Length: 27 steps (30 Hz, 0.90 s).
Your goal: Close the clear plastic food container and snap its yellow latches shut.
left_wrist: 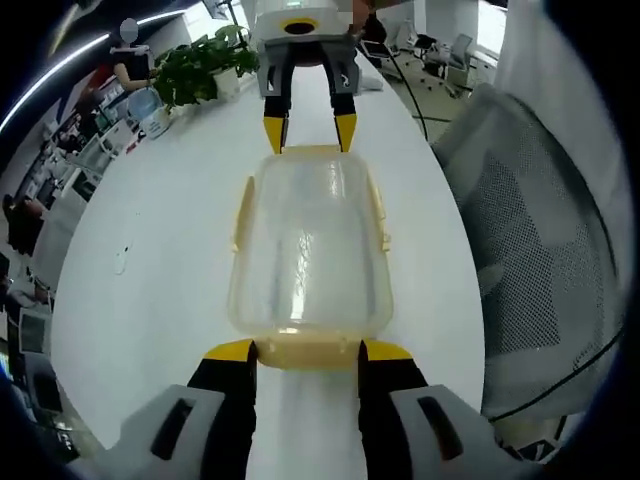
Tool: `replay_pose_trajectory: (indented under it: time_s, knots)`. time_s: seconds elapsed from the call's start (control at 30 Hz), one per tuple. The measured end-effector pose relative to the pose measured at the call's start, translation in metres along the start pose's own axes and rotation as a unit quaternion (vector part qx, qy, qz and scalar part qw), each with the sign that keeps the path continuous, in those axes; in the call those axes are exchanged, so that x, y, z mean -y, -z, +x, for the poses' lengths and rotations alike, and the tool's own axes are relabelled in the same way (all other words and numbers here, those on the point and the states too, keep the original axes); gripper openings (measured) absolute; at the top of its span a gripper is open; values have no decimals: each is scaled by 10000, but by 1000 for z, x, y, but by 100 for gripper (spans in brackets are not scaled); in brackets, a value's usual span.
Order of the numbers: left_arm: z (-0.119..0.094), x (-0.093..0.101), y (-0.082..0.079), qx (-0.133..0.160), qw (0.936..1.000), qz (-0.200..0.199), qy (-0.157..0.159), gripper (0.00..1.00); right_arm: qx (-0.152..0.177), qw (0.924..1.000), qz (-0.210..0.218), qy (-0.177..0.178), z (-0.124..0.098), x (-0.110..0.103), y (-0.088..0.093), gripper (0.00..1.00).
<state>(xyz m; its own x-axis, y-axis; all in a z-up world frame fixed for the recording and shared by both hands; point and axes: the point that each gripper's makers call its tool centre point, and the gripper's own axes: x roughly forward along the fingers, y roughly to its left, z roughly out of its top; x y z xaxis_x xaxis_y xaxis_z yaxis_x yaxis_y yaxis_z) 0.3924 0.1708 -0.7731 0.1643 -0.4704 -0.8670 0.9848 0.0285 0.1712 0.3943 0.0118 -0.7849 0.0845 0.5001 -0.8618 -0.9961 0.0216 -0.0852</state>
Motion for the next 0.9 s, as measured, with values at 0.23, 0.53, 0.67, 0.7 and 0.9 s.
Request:
replay_pose_trajectory:
  time_s: [0.23, 0.53, 0.67, 0.7, 0.9]
  knots:
    - [4, 0, -10, -18, 10000, -22, -69, 39, -28, 10000, -59, 25, -8, 1, 8, 38]
    - [11, 1, -25, 31, 10000, -10, -52, 39, -21, 10000, -14, 70, -16, 0, 23, 38]
    - [15, 1, -30, 11, 10000, 8, -41, 39, -36, 10000, 8, 56, -19, -1, 29, 38]
    - [16, 1, -32, 14, 10000, 4, -31, 39, -33, 10000, 10, 57, -20, -1, 30, 38]
    - [23, 2, -41, 47, 10000, -29, -14, 39, -18, 10000, 53, 19, -27, -1, 39, 38]
